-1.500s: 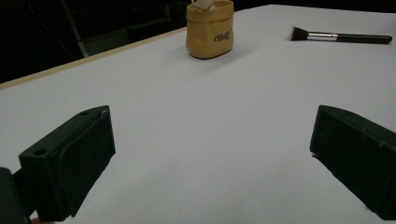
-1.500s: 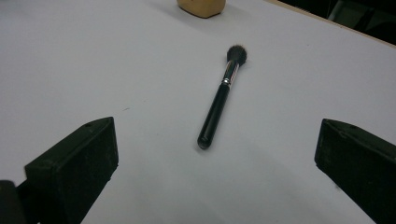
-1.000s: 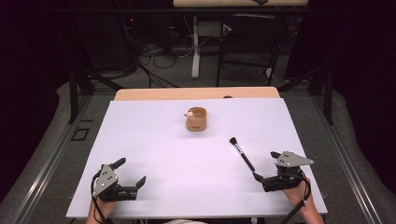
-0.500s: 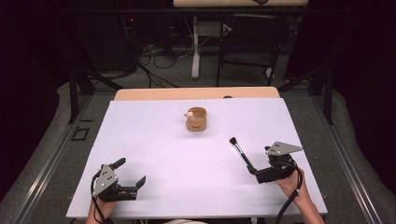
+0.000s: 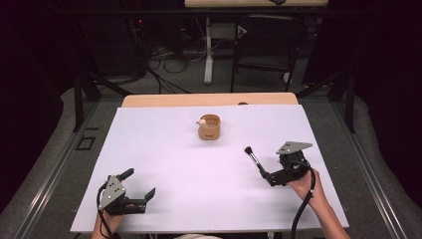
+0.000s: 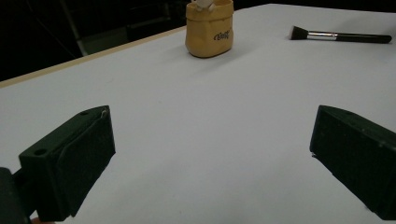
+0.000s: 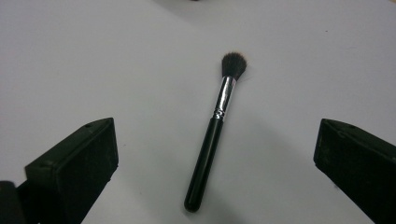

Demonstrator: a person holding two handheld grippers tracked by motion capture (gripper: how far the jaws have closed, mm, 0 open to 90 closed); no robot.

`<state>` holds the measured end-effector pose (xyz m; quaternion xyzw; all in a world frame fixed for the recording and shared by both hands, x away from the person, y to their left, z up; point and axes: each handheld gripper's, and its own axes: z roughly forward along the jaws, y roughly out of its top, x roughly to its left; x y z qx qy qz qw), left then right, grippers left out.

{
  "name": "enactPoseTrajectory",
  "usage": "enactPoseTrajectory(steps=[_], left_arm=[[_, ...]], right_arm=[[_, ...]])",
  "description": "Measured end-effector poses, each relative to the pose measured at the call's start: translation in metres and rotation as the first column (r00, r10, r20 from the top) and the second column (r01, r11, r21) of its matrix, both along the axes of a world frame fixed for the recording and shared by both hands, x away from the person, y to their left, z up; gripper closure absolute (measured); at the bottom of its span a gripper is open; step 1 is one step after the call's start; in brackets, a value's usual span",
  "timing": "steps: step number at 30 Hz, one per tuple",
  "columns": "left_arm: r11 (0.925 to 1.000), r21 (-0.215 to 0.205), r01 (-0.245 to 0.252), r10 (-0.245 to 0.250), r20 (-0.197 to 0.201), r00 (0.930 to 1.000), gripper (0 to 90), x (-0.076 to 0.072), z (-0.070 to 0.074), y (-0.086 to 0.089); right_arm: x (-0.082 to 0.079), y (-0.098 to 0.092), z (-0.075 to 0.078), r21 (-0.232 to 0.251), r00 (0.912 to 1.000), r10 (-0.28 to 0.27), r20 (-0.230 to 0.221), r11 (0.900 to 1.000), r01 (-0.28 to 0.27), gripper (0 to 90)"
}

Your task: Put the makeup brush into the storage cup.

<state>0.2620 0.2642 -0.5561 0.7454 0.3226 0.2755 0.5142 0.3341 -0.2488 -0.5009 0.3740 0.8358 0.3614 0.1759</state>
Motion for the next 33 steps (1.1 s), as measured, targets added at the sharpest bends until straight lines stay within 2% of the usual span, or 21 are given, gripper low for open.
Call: enactPoseTrajectory(steps=[7, 14, 16, 22, 26, 29, 31, 33], left_arm=[[1.0000, -0.001, 0.000, 0.000, 0.000, 1.0000, 0.1, 0.000, 0.000, 0.000], [1.0000, -0.001, 0.001, -0.001, 0.002, 1.0000, 0.1, 0.000, 0.000, 0.000], [1.0000, -0.001, 0.002, -0.002, 0.002, 1.0000, 0.1, 0.000, 0.000, 0.000], [1.0000, 0.000, 0.004, -0.004, 0.003, 1.0000, 0.0, 0.000, 0.000, 0.000], [1.0000, 0.000, 0.006, -0.006, 0.003, 1.0000, 0.1, 0.000, 0.000, 0.000], [1.0000, 0.001, 0.004, -0.004, 0.003, 1.0000, 0.1, 0.000, 0.000, 0.000], [1.0000, 0.000, 0.004, -0.004, 0.003, 1.0000, 0.0, 0.000, 0.000, 0.000], [1.0000, -0.001, 0.005, -0.005, 0.002, 1.0000, 0.1, 0.000, 0.000, 0.000]], right_arm=[[0.016, 0.008, 0.006, -0.027, 0.9985, -0.003, -0.055, 1.000, 0.001, 0.0], [0.029, 0.016, 0.011, -0.071, 0.9911, -0.011, -0.133, 0.997, 0.002, 0.0], [0.031, 0.017, 0.011, -0.083, 0.9900, -0.014, -0.141, 0.997, 0.003, 0.0], [0.044, 0.024, 0.015, -0.125, 0.9798, -0.025, -0.198, 0.992, 0.000, 0.0], [0.050, 0.028, 0.016, -0.154, 0.9681, -0.047, -0.246, 0.988, 0.008, 0.0], [0.056, 0.030, 0.015, -0.176, 0.9653, -0.050, -0.256, 0.984, 0.004, 0.0], [0.059, 0.032, 0.014, -0.192, 0.9553, -0.067, -0.288, 0.981, 0.011, 0.0], [0.062, 0.034, 0.011, -0.203, 0.9534, -0.071, -0.293, 0.979, 0.011, 0.0]])
